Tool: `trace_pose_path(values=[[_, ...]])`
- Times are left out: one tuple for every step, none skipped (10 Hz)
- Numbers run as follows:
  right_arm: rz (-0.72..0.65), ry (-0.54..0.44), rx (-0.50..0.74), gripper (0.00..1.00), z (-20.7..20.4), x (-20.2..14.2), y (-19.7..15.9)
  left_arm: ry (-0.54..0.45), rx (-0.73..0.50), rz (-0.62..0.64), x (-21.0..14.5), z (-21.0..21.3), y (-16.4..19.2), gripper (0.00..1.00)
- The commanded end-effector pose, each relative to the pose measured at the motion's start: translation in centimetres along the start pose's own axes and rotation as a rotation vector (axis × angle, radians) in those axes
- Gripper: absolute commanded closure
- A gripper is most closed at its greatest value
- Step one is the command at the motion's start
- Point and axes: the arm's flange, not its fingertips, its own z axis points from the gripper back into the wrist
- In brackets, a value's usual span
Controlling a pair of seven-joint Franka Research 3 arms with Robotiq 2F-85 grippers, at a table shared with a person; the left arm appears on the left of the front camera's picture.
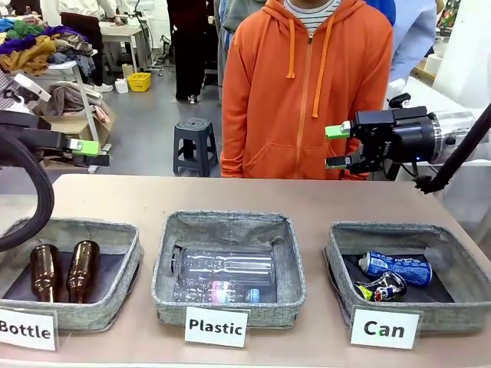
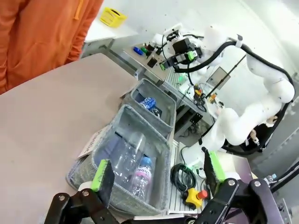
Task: Sort the can waste into the basket.
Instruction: Pick up the can waste from the table and place it in the right Fabric basket.
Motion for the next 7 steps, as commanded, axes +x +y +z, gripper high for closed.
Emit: trace_pose_path(values=[[0.002, -0.004, 0.008, 0.00, 0.04, 0.06, 0.23, 0.018, -0.003, -0.007, 0.18, 0.39, -0.28, 0.00], [0.002, -0.004, 0.008, 0.00, 0.04, 0.06, 0.23, 0.018, -0.003, -0.007, 0.18, 0.39, -0.28, 0.00], [0.002, -0.004, 0.008, 0.00, 0.04, 0.06, 0.23, 0.018, -0.003, -0.007, 0.18, 0.39, -0.28, 0.00], [0.002, -0.004, 0.008, 0.00, 0.04, 0.06, 0.23, 0.018, -0.003, -0.007, 0.18, 0.39, -0.28, 0.00], [0.002, -0.004, 0.008, 0.00, 0.04, 0.06, 0.23, 0.018, -0.003, -0.007, 0.18, 0.39, -0.28, 0.00], [0.002, -0.004, 0.008, 0.00, 0.04, 0.06, 0.23, 0.018, -0.003, -0.007, 0.18, 0.39, -0.28, 0.00], [0.002, -0.004, 0.008, 0.00, 0.04, 0.06, 0.23, 0.018, -0.003, -0.007, 0.18, 0.39, -0.28, 0.00]])
